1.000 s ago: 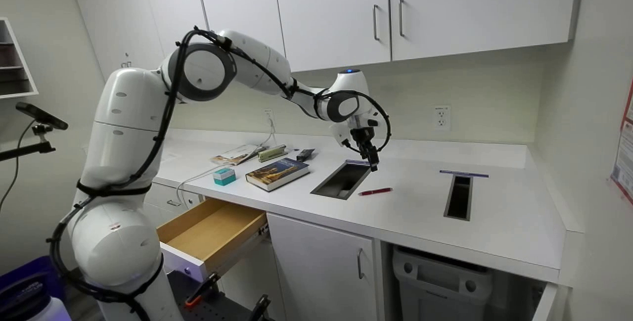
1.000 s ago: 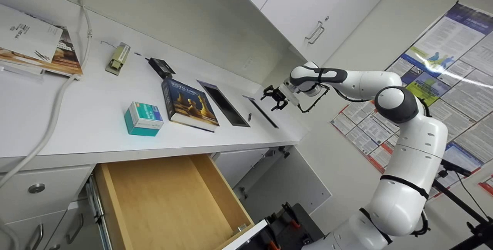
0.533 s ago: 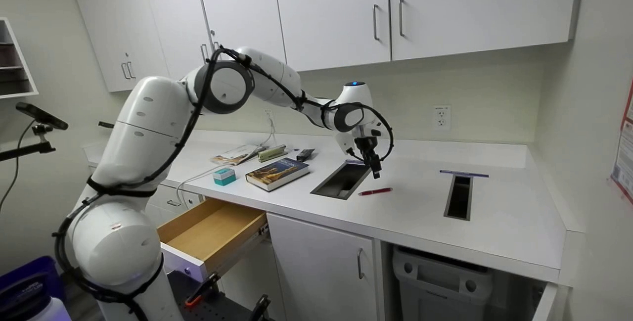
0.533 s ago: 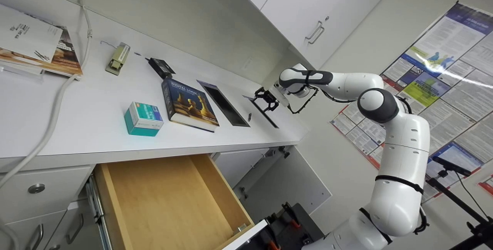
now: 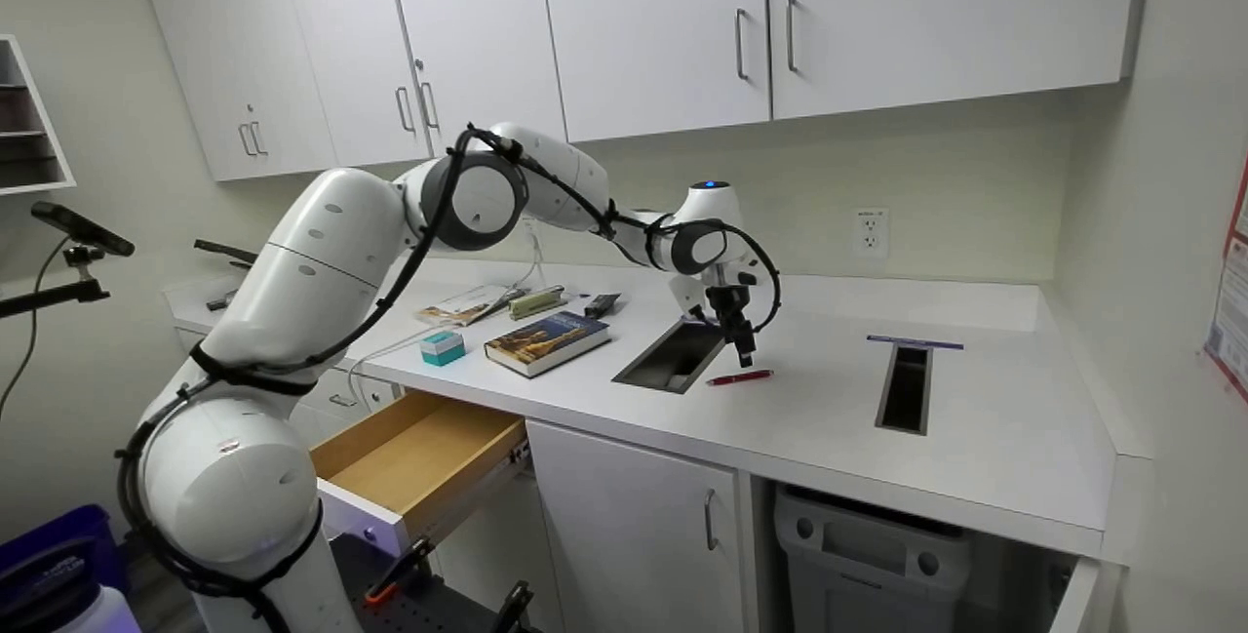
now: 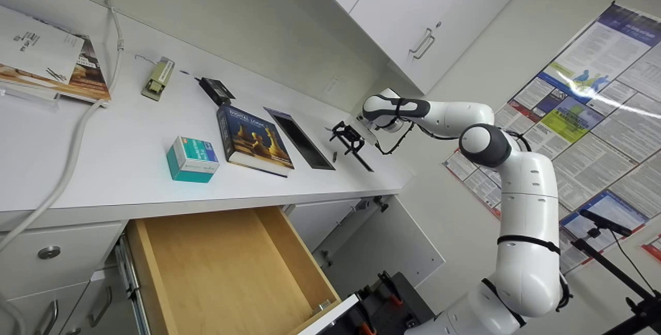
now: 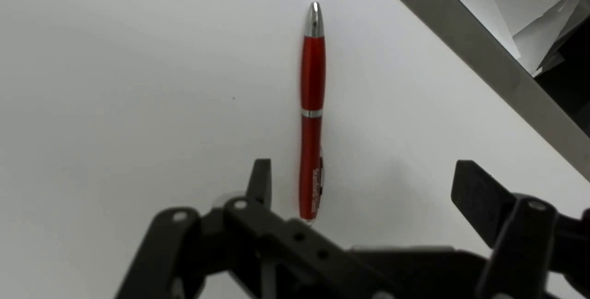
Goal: Put the pen in the open kitchen drawer
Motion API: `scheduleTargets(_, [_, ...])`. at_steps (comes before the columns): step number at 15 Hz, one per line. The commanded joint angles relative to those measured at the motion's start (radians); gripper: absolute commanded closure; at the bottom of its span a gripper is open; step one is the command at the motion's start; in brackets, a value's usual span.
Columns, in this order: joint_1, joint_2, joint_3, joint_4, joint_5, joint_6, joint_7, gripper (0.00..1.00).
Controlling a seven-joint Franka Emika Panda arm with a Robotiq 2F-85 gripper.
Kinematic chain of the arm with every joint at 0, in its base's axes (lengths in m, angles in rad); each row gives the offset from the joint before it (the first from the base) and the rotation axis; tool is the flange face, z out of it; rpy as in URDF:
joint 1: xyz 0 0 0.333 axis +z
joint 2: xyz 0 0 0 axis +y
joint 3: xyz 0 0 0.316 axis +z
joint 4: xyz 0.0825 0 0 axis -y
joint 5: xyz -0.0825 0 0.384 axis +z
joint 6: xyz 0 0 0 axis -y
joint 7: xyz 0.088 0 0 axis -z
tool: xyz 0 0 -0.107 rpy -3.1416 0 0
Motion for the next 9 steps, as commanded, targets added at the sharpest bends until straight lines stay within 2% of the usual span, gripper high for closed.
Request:
scheduleTargets(1, [0.010, 0.065, -0.020, 0.102, -0.003, -0.090, 0.046, 0.00])
scheduleTargets(5, [0.005, 0.108, -0.022, 0.160, -0.002, -0.146, 0.054, 0.00])
scheduleTargets(6, [0.003, 0.117, -0.021, 0.173, 0.000, -0.157, 0.056, 0.18])
scheduleTargets(9, [-0.004, 0.138, -0.021, 0.206, 0.003, -0.184, 0.057, 0.41])
